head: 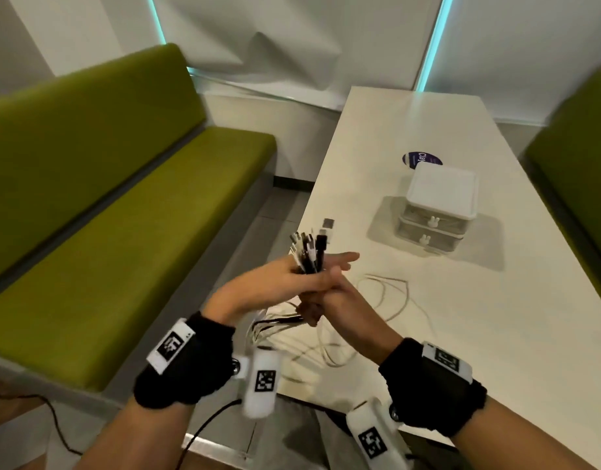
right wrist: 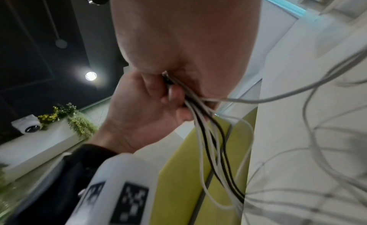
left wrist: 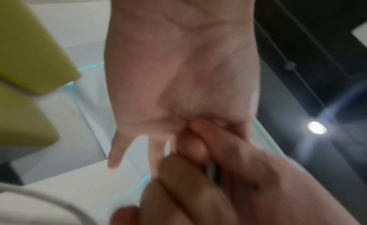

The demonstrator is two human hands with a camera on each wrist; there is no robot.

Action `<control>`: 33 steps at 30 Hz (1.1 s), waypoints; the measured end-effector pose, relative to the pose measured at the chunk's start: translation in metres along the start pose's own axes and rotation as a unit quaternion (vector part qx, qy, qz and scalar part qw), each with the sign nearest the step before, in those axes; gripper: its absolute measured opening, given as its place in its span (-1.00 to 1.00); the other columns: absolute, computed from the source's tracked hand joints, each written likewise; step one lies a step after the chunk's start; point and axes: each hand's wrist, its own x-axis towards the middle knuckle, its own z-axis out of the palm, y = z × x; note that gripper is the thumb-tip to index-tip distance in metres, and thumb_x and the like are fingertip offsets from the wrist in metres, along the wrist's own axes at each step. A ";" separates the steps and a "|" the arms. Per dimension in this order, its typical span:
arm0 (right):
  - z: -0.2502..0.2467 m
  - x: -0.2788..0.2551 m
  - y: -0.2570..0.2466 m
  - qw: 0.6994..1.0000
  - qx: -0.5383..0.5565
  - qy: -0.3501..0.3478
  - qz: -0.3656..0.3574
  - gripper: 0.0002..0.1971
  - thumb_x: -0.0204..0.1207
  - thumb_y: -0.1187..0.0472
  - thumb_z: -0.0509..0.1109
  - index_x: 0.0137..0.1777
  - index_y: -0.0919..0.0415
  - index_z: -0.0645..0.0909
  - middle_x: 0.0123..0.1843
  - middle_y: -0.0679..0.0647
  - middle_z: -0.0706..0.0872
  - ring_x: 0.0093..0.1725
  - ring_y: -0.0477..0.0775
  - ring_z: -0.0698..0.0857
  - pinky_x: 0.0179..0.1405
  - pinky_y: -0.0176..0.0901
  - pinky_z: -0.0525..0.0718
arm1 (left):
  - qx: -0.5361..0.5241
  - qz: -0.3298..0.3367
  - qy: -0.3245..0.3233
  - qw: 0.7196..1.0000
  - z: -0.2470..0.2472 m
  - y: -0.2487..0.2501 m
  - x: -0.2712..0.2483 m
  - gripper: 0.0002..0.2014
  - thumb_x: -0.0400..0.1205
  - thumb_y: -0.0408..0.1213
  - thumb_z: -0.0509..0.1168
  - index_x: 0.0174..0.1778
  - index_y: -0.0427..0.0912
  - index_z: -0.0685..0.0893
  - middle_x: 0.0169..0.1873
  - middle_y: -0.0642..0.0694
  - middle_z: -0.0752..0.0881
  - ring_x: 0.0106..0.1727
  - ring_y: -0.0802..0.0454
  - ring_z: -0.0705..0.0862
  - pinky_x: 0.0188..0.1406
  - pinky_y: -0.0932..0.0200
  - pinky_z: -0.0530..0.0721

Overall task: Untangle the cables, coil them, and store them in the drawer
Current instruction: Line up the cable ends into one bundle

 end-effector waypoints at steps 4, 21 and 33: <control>-0.015 -0.006 0.006 0.997 0.036 0.062 -0.024 -0.54 0.59 0.06 0.34 -0.58 0.05 0.50 -0.64 0.15 0.33 -0.58 0.07 0.34 -0.30 0.08 0.46 | 0.082 0.001 -0.029 0.996 -0.033 -0.019 0.019 -0.60 0.58 -0.27 0.42 0.33 -0.26 0.61 0.28 -0.08 0.71 0.30 0.04 0.68 0.41 -0.05 0.56; -0.027 0.025 0.001 0.995 0.057 0.074 -0.026 -0.44 0.64 -0.02 0.31 -0.62 0.03 0.28 -0.68 0.02 0.22 -0.63 0.10 0.21 -0.25 0.17 0.51 | 0.312 -0.120 0.046 0.941 -0.062 -0.074 0.077 -0.87 0.68 -0.18 0.33 -0.18 -0.04 0.70 -0.31 0.05 0.78 -0.35 0.07 0.72 -0.23 0.20 0.65; 0.001 0.090 -0.008 0.997 0.060 0.053 0.005 -0.50 0.55 -0.04 0.36 -0.52 0.06 0.21 -0.63 0.01 0.18 -0.57 0.08 0.15 -0.26 0.14 0.34 | 0.369 -0.271 0.265 0.848 -0.187 -0.165 0.013 -0.74 0.56 -0.27 0.44 0.17 -0.01 0.79 0.08 -0.10 0.82 0.14 -0.07 0.74 0.13 0.12 0.63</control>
